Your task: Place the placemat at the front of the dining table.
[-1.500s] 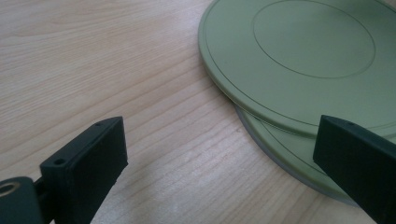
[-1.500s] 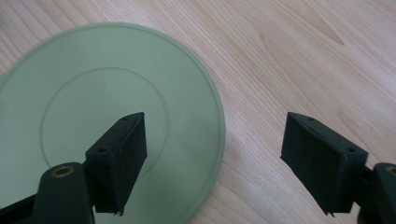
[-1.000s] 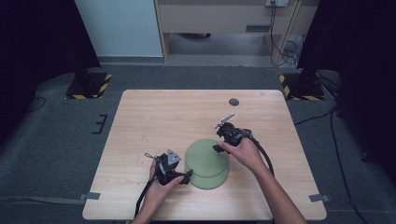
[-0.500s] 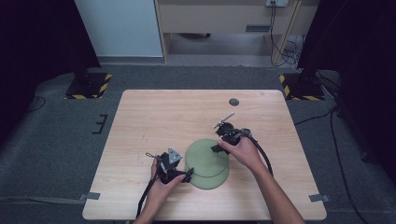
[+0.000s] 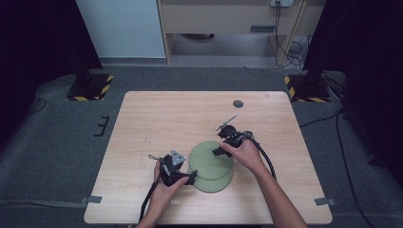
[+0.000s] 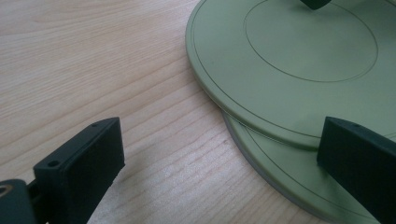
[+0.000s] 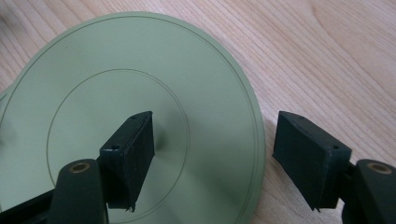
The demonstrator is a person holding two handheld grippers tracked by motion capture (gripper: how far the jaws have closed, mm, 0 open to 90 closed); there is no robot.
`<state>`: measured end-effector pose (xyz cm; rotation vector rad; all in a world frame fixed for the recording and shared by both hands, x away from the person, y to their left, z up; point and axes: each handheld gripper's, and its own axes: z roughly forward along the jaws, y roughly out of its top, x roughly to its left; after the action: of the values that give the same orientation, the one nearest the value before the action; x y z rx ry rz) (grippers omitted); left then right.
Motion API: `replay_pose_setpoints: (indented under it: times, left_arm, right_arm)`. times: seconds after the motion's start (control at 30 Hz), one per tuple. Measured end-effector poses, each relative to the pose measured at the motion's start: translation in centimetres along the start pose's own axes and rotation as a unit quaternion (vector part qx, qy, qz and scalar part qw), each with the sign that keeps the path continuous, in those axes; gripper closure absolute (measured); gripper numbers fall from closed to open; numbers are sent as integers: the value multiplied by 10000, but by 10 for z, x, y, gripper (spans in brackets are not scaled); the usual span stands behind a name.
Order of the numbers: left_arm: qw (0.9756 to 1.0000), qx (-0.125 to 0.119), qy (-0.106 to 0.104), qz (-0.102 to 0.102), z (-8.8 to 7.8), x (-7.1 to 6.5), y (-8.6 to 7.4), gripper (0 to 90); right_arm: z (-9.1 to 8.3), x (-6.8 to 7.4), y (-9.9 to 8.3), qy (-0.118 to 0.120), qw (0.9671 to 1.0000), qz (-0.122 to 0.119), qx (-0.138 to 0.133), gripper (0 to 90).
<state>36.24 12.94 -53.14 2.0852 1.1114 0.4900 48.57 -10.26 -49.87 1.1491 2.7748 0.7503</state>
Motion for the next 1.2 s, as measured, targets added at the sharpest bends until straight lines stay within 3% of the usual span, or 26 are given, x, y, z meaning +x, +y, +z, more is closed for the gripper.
replay_pose_setpoints:
  times: [0.37, 0.77, 1.07, 1.2]
  left_arm:
    - [10000, 2, 21, -18, -2, 2, 0, 24]
    - [9991, -103, 174, -373, -16, 33, -4, 31]
    - [9992, -84, 243, -302, -22, 42, -5, 31]
    - [9988, -83, 273, -400, -25, 52, -6, 33]
  right_arm:
    - [4, -7, -1, 227, 9995, 207, 53, 265]
    - [6, -12, -7, 374, 9986, 343, -127, 246]
    - [5, -10, -7, 478, 9984, 300, -97, 278]
    - [6, -12, -8, 613, 9973, 365, -188, 256]
